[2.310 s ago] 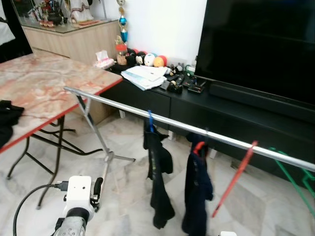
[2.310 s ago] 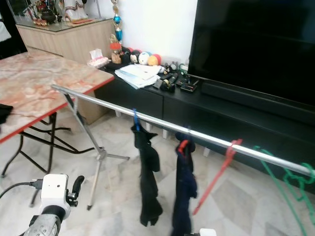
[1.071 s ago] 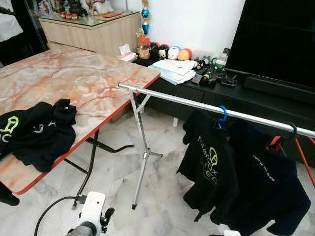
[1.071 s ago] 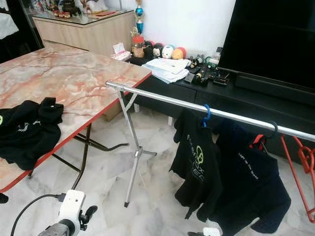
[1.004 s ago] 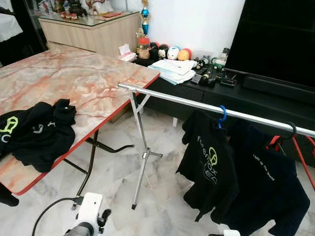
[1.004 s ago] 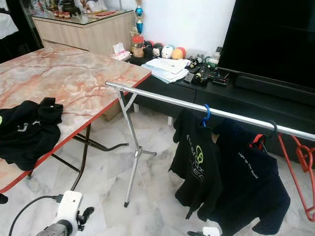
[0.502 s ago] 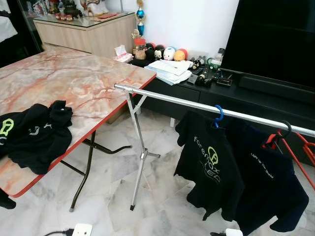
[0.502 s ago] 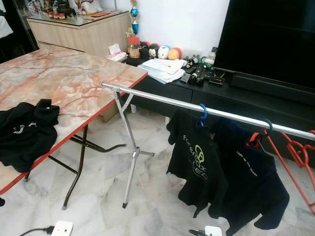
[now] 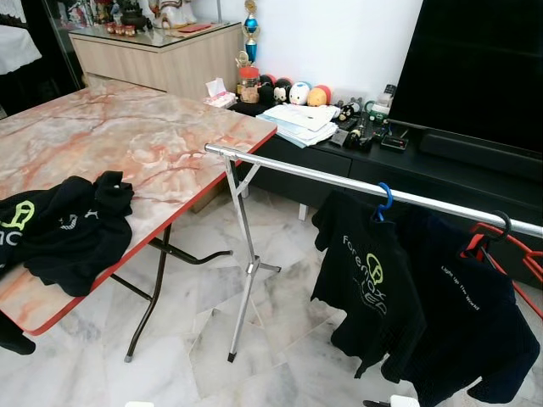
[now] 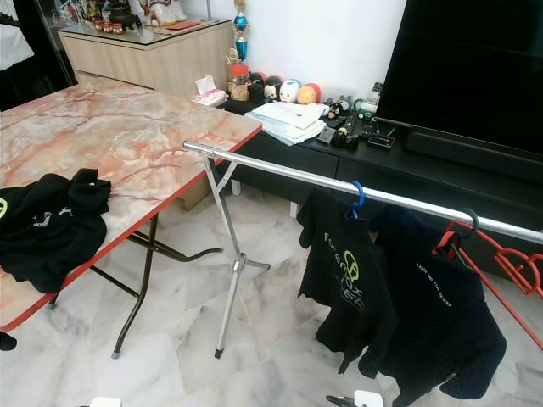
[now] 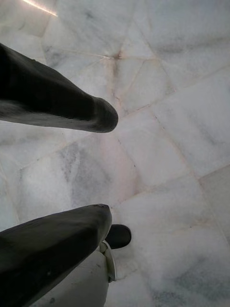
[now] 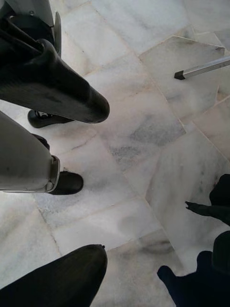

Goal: Hang hanger

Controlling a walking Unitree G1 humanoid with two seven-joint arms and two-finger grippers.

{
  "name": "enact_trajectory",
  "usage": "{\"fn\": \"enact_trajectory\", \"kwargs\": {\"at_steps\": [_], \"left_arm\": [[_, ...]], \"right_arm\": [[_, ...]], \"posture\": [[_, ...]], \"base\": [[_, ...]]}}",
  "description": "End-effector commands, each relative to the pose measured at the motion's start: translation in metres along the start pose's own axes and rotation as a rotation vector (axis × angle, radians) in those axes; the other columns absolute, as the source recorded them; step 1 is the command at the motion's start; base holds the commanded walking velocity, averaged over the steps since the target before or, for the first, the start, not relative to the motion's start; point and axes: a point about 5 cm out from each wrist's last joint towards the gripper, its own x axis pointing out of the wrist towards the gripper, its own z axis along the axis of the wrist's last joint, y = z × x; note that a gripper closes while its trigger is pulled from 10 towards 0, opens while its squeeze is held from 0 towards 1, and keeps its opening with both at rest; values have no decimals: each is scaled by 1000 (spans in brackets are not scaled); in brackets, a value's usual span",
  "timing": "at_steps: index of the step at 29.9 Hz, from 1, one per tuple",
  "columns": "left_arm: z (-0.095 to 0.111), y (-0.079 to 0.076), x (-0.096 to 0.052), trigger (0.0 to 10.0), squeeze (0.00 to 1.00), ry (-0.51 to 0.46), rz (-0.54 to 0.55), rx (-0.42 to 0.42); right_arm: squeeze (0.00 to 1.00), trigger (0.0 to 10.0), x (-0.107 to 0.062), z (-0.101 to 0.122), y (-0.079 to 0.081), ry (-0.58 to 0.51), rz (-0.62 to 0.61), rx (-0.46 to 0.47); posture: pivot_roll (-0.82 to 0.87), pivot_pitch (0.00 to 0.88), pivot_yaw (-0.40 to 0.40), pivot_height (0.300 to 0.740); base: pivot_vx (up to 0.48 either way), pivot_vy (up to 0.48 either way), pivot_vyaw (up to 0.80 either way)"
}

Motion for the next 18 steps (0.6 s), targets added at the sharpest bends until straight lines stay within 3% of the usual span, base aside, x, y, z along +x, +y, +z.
{"fn": "enact_trajectory", "kwargs": {"at_steps": [1, 4, 9, 18], "left_arm": [[-3, 1, 0, 10000, 0, 13, 2, -1], [-3, 1, 0, 10000, 0, 15, -7, 2], [-4, 1, 0, 10000, 0, 18, -8, 15], [-8, 1, -1, 10000, 0, 27, -27, 29]], "right_arm": [[0, 10000, 0, -1, 1, -7, -2, 17], [0, 10000, 0, -2, 2, -8, -7, 44], [0, 10000, 0, -2, 3, -5, -3, 41], [0, 10000, 0, -1, 4, -4, -2, 44]], "posture": [[-7, 0, 66, 740], [-5, 0, 68, 740], [-3, 0, 68, 740], [-5, 0, 76, 740]], "base": [[0, 0, 0], [0, 160, 0], [0, 435, -754], [0, 0, -800]]}}
